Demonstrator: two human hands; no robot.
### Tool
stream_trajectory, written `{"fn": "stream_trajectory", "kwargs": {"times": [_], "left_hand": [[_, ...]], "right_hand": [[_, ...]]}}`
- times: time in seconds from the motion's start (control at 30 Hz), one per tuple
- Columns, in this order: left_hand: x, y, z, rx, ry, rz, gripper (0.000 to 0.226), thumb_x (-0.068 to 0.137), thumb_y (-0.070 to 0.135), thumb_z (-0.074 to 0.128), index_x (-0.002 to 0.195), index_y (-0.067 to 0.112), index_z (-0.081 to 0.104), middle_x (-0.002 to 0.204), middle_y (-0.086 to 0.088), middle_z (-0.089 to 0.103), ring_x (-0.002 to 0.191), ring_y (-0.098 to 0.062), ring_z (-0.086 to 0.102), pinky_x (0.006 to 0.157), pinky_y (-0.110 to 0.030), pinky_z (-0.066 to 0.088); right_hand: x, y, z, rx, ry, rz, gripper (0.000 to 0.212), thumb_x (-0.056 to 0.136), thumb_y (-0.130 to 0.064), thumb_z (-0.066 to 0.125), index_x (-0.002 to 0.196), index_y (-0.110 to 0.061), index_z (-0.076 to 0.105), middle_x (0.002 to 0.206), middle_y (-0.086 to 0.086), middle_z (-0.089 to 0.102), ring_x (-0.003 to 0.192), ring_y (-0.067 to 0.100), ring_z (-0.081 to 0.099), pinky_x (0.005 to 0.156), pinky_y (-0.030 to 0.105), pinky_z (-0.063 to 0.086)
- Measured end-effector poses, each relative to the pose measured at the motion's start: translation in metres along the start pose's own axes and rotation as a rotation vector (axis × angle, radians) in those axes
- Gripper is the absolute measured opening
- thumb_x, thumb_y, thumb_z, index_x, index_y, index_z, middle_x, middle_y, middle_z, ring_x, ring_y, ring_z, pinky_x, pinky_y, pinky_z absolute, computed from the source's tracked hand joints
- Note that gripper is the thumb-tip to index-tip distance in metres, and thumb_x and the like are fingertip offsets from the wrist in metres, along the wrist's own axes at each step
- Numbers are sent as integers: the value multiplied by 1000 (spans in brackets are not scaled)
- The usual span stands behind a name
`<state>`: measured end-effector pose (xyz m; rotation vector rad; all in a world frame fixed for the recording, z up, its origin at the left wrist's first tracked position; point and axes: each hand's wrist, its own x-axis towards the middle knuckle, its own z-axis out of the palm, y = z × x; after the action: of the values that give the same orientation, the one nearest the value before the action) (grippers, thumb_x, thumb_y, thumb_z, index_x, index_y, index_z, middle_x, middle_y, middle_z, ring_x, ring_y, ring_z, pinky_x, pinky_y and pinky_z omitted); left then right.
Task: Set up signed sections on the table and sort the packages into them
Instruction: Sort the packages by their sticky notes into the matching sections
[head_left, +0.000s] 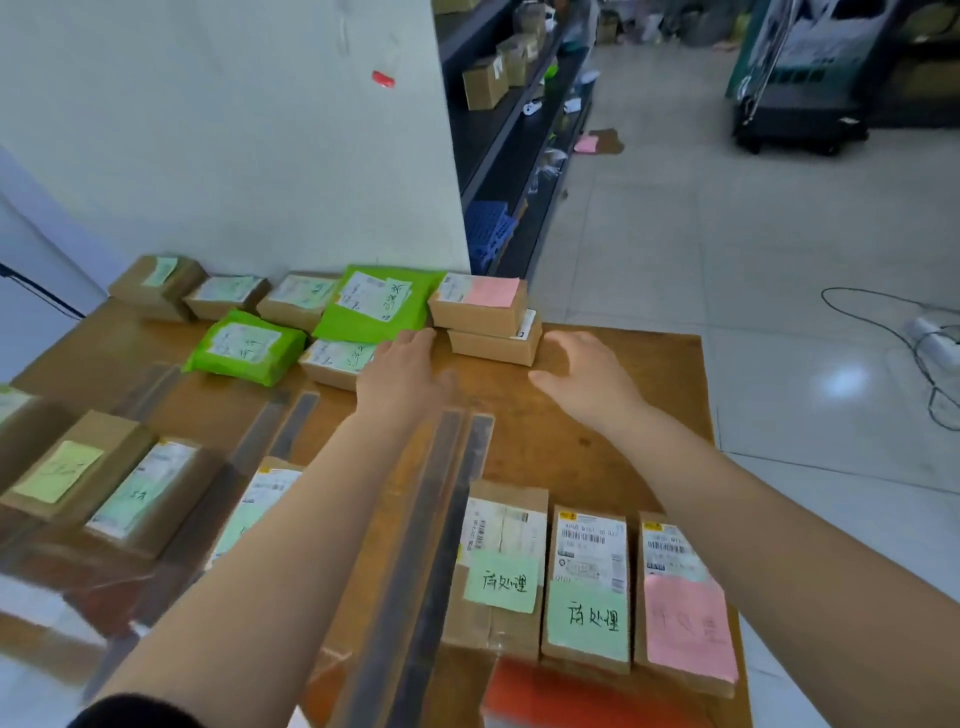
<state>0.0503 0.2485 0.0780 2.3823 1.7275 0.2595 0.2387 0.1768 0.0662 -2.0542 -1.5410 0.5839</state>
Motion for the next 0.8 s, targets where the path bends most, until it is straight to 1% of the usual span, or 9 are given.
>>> {"fn": "stream_trajectory", "kwargs": {"times": [0.07,0.2,0.33,0.47,0.57,0.63,0.67,0.73,0.8], "left_hand": [[30,-9,9,-43,-27,12,53,87,32,52,136,16,39,136,-7,45,125,-30,40,96,-45,39],[88,-23,39,-165,-75,28,43,87,30,52,126,14,46,122,-9,51,115,-30,47,88,-41,42],[138,-33,76,-351,-85,-27,42,86,26,53,126,16,46,119,-7,54,111,-26,49,87,-36,42],[168,-42,107,-509,-25,-106,46,87,25,55,130,15,43,127,-6,54,117,-23,49,85,-26,36],[176,-47,125,-555,-12,-129,51,88,27,55,135,12,38,133,-5,48,122,-22,46,88,-26,36],[178,-49,135,-594,-46,-120,55,89,29,54,137,13,35,135,-4,47,121,-21,47,92,-30,39],[178,-49,140,-616,-61,-119,56,88,29,55,138,14,34,135,-3,47,120,-21,48,91,-30,40],[179,-49,146,-653,-78,-144,55,87,28,57,136,13,37,133,-3,49,118,-19,50,85,-24,38],[181,-47,150,-694,-118,-209,52,87,28,58,132,10,42,129,-4,53,114,-19,52,78,-18,33]], "right_hand": [[31,0,8,63,-18,53,58,86,-39,58,139,-21,39,141,3,41,128,22,40,97,32,36],[100,9,28,143,-20,164,60,84,-42,59,136,-19,41,139,3,44,123,19,43,85,24,32],[169,23,47,268,16,272,70,83,-46,61,141,-16,34,144,5,40,128,21,41,90,25,31],[222,33,68,363,3,336,78,80,-52,62,142,-16,31,145,6,39,128,23,41,95,29,34],[246,38,82,407,-40,359,83,77,-52,66,141,-14,31,140,6,45,121,21,46,90,29,39],[254,42,86,425,-65,370,77,73,-49,71,134,-15,38,134,4,51,111,19,52,83,26,43],[256,46,86,450,-81,375,69,71,-47,73,126,-17,44,129,3,55,103,17,54,77,24,45],[256,53,86,511,-119,371,54,68,-44,77,110,-22,51,118,-2,60,92,11,57,66,21,45],[252,59,86,509,-133,360,46,66,-45,78,99,-27,52,103,-10,59,82,2,55,59,18,42]]}}
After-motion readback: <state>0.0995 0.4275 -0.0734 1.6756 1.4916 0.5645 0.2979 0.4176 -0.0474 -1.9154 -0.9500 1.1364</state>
